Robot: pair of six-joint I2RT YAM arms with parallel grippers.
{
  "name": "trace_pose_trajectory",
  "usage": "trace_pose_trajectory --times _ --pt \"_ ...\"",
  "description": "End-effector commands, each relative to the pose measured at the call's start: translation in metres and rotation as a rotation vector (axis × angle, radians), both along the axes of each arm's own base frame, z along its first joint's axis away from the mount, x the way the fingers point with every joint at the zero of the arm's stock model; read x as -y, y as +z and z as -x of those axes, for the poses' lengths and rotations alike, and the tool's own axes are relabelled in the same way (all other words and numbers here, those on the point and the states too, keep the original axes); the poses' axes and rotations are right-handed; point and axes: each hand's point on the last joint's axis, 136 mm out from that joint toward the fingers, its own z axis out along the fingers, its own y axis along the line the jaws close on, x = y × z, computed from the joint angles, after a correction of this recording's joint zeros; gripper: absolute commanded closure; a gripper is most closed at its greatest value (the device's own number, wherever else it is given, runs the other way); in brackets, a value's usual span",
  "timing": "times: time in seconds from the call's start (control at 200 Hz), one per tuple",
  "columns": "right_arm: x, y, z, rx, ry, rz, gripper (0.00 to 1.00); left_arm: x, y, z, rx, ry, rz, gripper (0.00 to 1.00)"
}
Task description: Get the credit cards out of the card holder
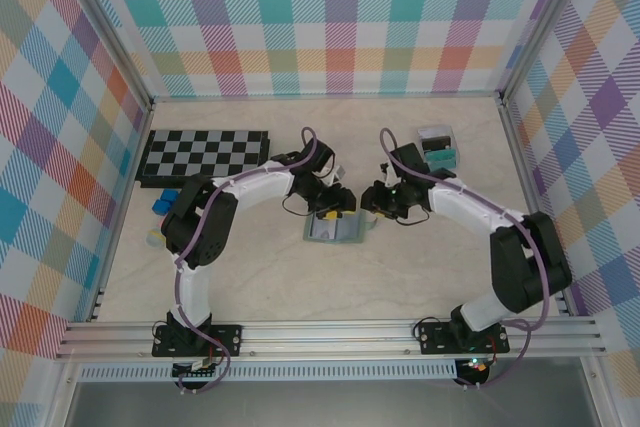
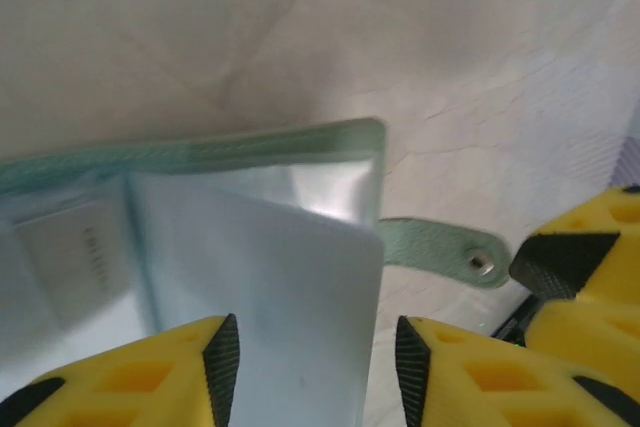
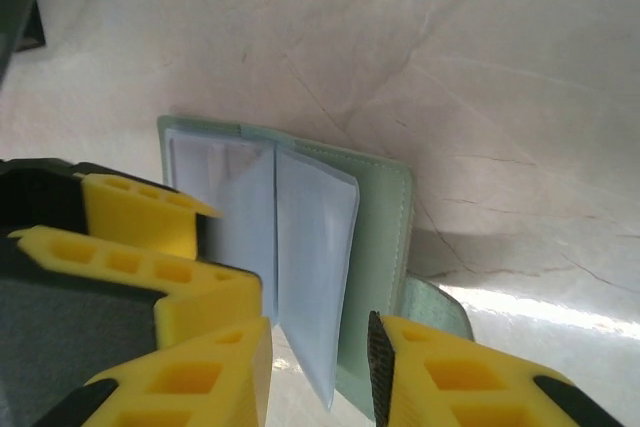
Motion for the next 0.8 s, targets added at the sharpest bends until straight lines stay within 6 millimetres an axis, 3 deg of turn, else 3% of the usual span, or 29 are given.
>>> trace_pose_trajectory --times 0.0,0.14,0.31,0.435,0.565,0.675,0.795 --pt "0.018 0.005 0.007 0.024 -0.061 0.054 0.67 0.013 0.009 0.0 -0.004 0.008 0.085 0.49" --pt "0.025 0.013 0.011 0.05 -0.083 0.061 0.66 0.019 0.008 -0.004 0.001 0.047 0.129 0.47" --pt "0.005 0.02 0.014 0.045 -0.006 -0.022 0.66 0.006 0.011 -0.012 0.036 0.132 0.109 0.47" --pt "-0.019 0.026 0.016 0.041 0.078 -0.073 0.66 -0.019 0.024 -0.019 0.081 0.208 0.089 0.45" --pt "-0.061 0.03 0.025 0.017 0.191 -0.191 0.66 -0.052 0.027 -0.019 0.097 0.246 0.024 0.45" --pt "-0.077 0.014 0.024 -0.036 0.2 -0.168 0.68 -0.079 0.021 -0.015 0.087 0.278 -0.052 0.45" --pt "-0.086 -0.007 0.018 -0.095 0.187 -0.156 0.72 -0.096 0.015 -0.012 0.089 0.301 -0.117 0.46"
